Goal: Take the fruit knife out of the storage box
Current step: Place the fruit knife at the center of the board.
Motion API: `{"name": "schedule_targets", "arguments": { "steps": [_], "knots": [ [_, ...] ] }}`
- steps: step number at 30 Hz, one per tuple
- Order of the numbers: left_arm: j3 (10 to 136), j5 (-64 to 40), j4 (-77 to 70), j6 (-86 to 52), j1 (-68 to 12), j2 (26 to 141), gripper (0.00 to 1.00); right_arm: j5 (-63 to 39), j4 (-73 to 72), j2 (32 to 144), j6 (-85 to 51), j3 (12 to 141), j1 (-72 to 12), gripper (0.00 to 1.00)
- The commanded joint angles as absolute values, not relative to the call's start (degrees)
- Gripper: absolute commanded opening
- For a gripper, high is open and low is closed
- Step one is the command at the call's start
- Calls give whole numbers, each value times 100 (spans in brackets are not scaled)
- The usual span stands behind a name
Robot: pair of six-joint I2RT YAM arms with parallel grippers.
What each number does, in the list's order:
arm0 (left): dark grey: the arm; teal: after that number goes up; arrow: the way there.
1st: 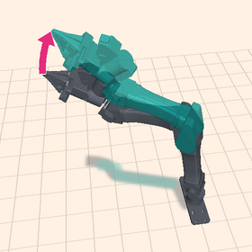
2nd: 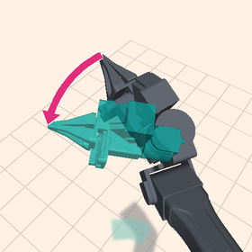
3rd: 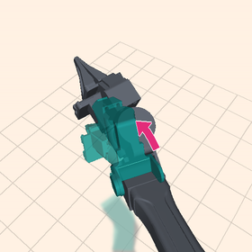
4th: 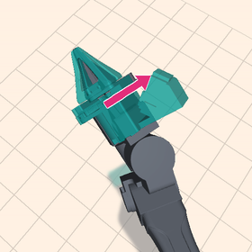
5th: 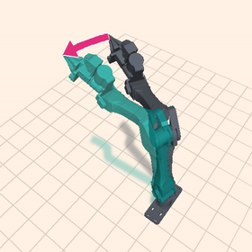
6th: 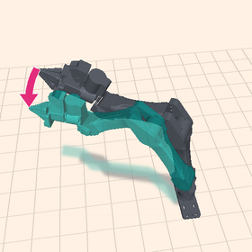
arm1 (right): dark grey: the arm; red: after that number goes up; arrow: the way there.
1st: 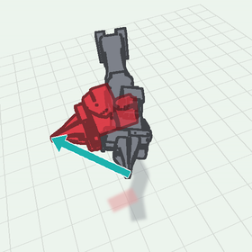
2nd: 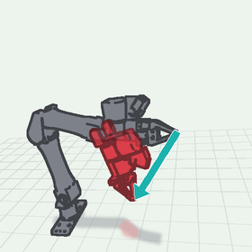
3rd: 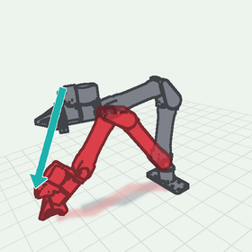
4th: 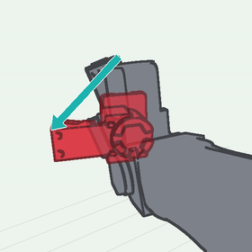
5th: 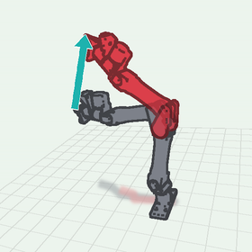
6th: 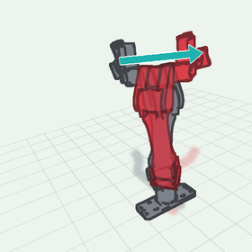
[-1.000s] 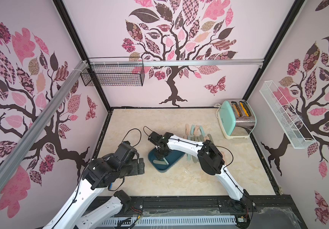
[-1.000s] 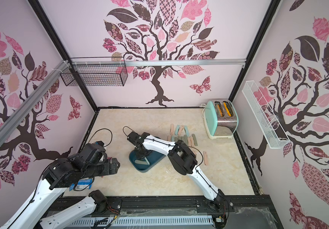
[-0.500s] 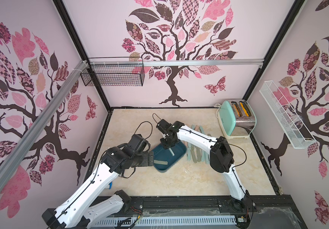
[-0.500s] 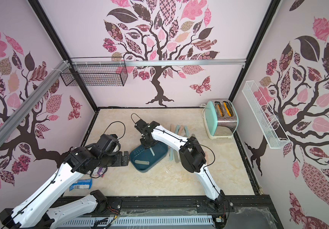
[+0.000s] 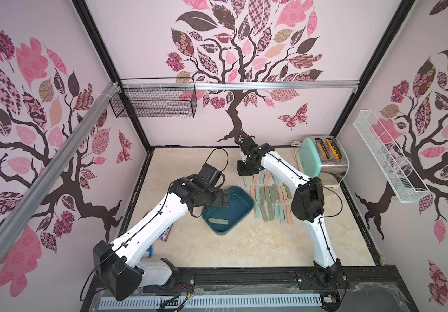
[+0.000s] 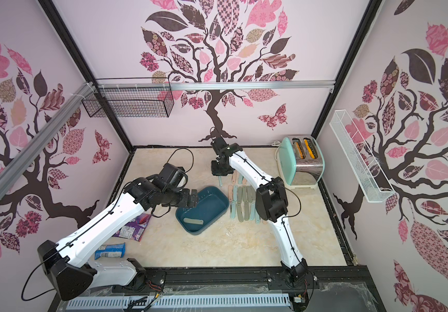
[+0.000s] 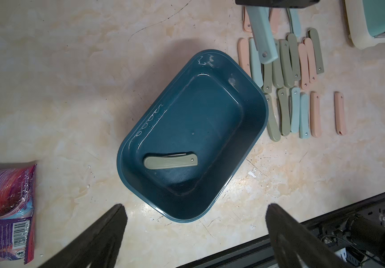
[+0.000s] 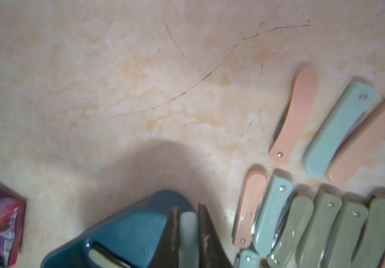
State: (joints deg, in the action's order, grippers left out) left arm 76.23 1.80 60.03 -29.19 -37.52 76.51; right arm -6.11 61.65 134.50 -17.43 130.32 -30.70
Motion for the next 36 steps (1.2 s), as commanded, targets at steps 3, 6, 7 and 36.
{"name": "schedule_targets", "arguments": {
  "steps": [3,6,7,36],
  "knots": [
    [7764,86,6012,-2826,-3744,7631,98,-931,6276,14088,-1793,13912,-2860,12],
    [7654,88,6077,-2887,-3745,7539,98,-950,6250,14486,-1799,14054,-2771,13],
    [7623,92,6098,-2904,-3749,7503,98,-919,6221,14546,-1786,14045,-2752,13],
    [7399,688,6825,-3082,-3746,6682,98,-845,6247,13763,-1592,13646,-2666,29]
  ]
}}
